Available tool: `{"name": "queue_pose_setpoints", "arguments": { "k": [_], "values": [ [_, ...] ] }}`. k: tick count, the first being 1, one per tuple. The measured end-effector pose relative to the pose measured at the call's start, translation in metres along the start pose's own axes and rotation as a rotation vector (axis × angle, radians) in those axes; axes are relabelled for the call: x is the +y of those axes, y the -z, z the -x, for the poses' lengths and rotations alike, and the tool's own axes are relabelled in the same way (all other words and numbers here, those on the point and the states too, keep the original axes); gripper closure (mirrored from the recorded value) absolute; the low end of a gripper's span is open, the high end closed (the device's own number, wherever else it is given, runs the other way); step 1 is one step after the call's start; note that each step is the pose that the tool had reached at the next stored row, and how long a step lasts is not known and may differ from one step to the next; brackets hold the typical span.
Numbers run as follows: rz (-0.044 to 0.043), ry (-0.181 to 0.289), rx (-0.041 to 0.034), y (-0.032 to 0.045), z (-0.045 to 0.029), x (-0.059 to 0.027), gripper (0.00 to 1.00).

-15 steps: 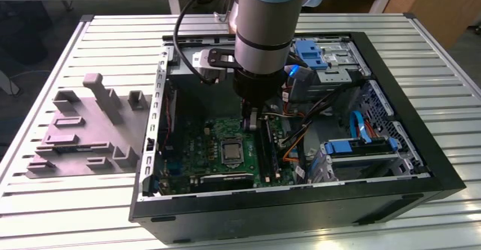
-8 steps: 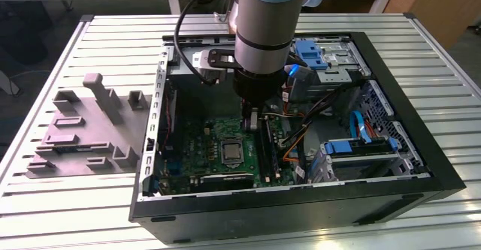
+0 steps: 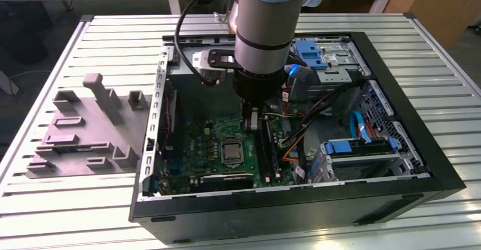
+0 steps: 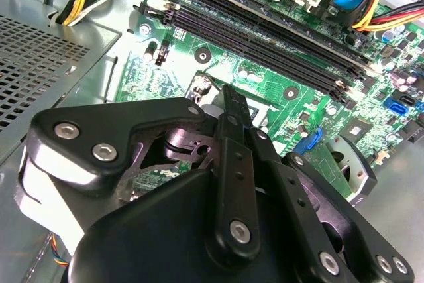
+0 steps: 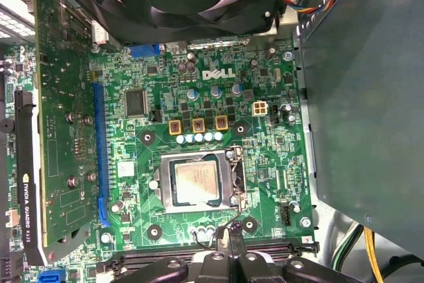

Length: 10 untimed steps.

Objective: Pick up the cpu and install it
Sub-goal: 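Install the first cpu locking lever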

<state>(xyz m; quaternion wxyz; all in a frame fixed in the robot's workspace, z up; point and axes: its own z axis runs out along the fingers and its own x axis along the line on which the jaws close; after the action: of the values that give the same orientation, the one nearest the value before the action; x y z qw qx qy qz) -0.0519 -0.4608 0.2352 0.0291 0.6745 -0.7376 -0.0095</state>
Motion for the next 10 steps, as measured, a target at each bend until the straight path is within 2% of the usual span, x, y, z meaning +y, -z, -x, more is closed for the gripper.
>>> {"name": "queue_pose_setpoints", "arguments": {
  "k": [6, 10],
  "values": [
    [-0.0001, 0.001, 0.0, 0.0, 0.0, 0.0, 0.89],
    [-0.0006, 0.019, 0.0011, 0.0, 0.0, 0.0, 0.89]
  ]
}}
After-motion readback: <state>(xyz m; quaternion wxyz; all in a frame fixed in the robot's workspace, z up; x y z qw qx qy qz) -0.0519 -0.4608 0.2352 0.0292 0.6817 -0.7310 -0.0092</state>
